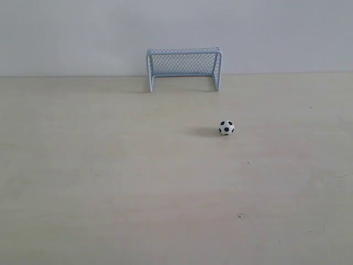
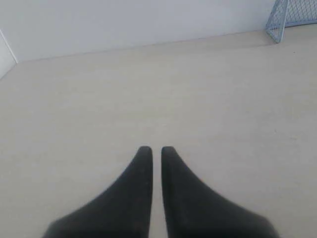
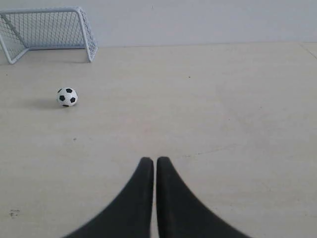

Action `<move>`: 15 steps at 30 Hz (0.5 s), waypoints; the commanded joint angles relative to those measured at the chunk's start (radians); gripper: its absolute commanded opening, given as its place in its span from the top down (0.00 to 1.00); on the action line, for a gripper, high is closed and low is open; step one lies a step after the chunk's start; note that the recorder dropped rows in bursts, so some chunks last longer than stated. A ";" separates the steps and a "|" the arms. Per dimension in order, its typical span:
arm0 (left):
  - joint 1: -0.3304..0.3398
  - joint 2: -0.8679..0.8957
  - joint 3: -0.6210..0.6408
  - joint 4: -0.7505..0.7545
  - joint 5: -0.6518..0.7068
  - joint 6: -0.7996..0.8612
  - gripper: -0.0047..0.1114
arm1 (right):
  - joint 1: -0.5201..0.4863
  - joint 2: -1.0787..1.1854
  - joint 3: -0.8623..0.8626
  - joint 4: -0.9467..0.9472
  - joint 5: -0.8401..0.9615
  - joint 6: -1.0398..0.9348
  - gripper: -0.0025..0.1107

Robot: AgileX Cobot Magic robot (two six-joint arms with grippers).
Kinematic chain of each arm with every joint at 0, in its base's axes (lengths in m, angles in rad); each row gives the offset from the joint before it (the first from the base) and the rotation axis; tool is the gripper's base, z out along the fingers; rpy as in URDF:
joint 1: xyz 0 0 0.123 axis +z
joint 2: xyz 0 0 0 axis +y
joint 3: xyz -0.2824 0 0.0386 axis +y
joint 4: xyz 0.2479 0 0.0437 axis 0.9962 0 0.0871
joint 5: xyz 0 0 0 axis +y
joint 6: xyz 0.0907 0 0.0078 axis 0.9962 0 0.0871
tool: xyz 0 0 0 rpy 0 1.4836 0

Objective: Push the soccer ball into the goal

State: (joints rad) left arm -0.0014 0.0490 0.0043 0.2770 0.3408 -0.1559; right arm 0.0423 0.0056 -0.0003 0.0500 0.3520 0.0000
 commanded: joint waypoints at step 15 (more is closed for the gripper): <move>-0.008 0.005 -0.004 0.000 -0.003 -0.009 0.91 | -0.003 -0.006 0.000 -0.008 -0.009 -0.007 0.98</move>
State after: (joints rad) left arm -0.0014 0.0490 0.0043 0.2770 0.3408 -0.1559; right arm 0.0423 0.0056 -0.0003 0.0500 0.3520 0.0000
